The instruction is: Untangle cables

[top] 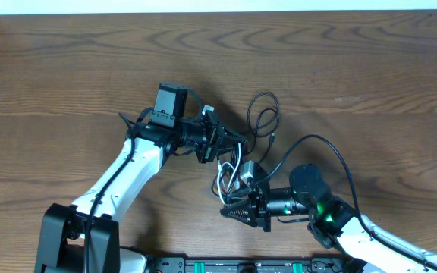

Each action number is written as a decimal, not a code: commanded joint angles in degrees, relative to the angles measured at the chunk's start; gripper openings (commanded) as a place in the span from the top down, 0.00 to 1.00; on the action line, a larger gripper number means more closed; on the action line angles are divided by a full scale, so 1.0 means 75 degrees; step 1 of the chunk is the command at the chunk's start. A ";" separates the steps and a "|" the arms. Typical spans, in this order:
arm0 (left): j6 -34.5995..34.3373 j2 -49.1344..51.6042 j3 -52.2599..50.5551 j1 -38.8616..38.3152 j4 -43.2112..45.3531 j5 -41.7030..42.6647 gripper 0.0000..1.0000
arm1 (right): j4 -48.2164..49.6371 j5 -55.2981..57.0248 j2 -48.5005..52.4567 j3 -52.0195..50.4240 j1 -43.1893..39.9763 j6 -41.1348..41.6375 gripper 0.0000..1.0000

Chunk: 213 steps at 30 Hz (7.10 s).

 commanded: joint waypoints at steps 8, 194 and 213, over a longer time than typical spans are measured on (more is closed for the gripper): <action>0.0207 0.0038 -0.0035 -0.0012 -0.0009 -0.0813 0.92 | 0.2617 -0.1609 -0.0003 0.0052 0.0050 0.1163 0.74; 0.5141 -0.0965 -0.0020 -0.1116 -0.0895 -0.7239 0.24 | -0.2547 0.4762 -0.2713 0.0428 -0.1993 0.1513 0.99; 0.6228 -0.0965 -0.0020 -0.1116 0.0953 -0.3185 0.17 | -0.2159 0.4564 -0.4124 0.1547 -0.2159 0.0323 0.99</action>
